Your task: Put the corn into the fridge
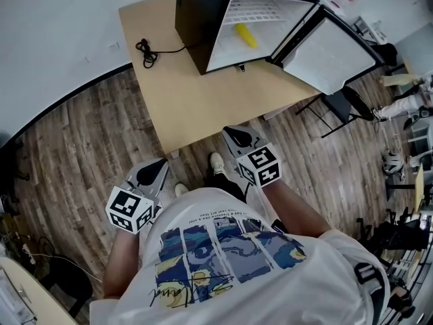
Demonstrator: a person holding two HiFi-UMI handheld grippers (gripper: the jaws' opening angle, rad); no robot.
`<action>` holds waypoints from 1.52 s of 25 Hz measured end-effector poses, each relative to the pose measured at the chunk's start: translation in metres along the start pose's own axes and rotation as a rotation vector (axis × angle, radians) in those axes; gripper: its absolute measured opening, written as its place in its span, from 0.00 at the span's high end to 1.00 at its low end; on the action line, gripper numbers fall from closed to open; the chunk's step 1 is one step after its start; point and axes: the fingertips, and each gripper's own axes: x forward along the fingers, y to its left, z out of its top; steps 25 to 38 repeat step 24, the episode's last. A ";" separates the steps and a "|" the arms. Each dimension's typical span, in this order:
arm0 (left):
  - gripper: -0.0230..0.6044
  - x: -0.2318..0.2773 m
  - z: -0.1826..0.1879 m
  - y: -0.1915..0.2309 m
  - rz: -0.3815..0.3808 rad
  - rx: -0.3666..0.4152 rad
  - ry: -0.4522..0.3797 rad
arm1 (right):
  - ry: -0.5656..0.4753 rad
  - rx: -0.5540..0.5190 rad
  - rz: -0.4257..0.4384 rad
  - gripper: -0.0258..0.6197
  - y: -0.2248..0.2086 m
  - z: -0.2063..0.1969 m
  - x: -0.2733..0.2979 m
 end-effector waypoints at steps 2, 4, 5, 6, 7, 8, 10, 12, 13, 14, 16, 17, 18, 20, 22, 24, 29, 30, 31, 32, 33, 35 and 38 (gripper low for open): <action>0.95 0.001 0.000 -0.001 -0.005 0.003 0.002 | 0.002 -0.002 -0.006 0.94 -0.002 -0.002 -0.002; 0.95 0.002 -0.002 -0.002 -0.007 0.004 0.006 | 0.002 -0.001 -0.012 0.94 -0.003 -0.004 -0.004; 0.95 0.003 -0.002 -0.002 -0.008 0.005 0.008 | 0.001 0.000 -0.013 0.94 -0.004 -0.004 -0.004; 0.95 0.004 -0.002 -0.002 -0.009 0.004 0.009 | 0.000 0.001 -0.015 0.94 -0.005 -0.004 -0.005; 0.95 0.004 -0.003 -0.002 -0.009 0.004 0.011 | -0.001 0.001 -0.015 0.94 -0.006 -0.004 -0.005; 0.95 0.005 -0.003 -0.003 -0.009 0.003 0.012 | -0.002 0.002 -0.016 0.94 -0.007 -0.004 -0.005; 0.95 0.006 -0.002 -0.002 -0.009 0.004 0.012 | -0.004 0.004 -0.017 0.94 -0.009 -0.004 -0.004; 0.95 0.007 -0.001 -0.002 -0.007 0.005 0.011 | -0.006 0.006 -0.017 0.94 -0.011 -0.003 -0.003; 0.95 0.008 0.000 -0.001 -0.005 0.005 0.011 | -0.007 0.005 -0.017 0.94 -0.012 -0.003 -0.002; 0.95 0.009 0.000 -0.001 -0.003 0.005 0.010 | -0.007 0.006 -0.017 0.94 -0.014 -0.003 -0.001; 0.95 0.011 0.001 0.002 0.003 0.002 0.013 | -0.007 0.007 -0.014 0.94 -0.017 -0.002 0.002; 0.95 0.012 0.001 0.004 0.006 0.000 0.016 | -0.007 0.008 -0.011 0.94 -0.018 -0.002 0.003; 0.95 0.013 0.001 0.005 0.009 -0.002 0.019 | -0.007 0.008 -0.009 0.94 -0.020 -0.001 0.005; 0.95 0.017 0.003 0.006 0.010 -0.006 0.021 | -0.007 0.004 -0.006 0.94 -0.024 0.001 0.007; 0.95 0.023 0.006 0.007 0.009 -0.005 0.020 | -0.007 0.000 -0.007 0.94 -0.031 0.003 0.009; 0.95 0.030 0.010 0.009 0.007 -0.002 0.019 | -0.009 -0.003 -0.010 0.94 -0.039 0.006 0.012; 0.95 0.030 0.010 0.009 0.007 -0.002 0.019 | -0.009 -0.003 -0.010 0.94 -0.039 0.006 0.012; 0.95 0.030 0.010 0.009 0.007 -0.002 0.019 | -0.009 -0.003 -0.010 0.94 -0.039 0.006 0.012; 0.95 0.030 0.010 0.009 0.007 -0.002 0.019 | -0.009 -0.003 -0.010 0.94 -0.039 0.006 0.012; 0.95 0.030 0.010 0.009 0.007 -0.002 0.019 | -0.009 -0.003 -0.010 0.94 -0.039 0.006 0.012; 0.95 0.030 0.010 0.009 0.007 -0.002 0.019 | -0.009 -0.003 -0.010 0.94 -0.039 0.006 0.012; 0.95 0.030 0.010 0.009 0.007 -0.002 0.019 | -0.009 -0.003 -0.010 0.94 -0.039 0.006 0.012; 0.95 0.030 0.010 0.009 0.007 -0.002 0.019 | -0.009 -0.003 -0.010 0.94 -0.039 0.006 0.012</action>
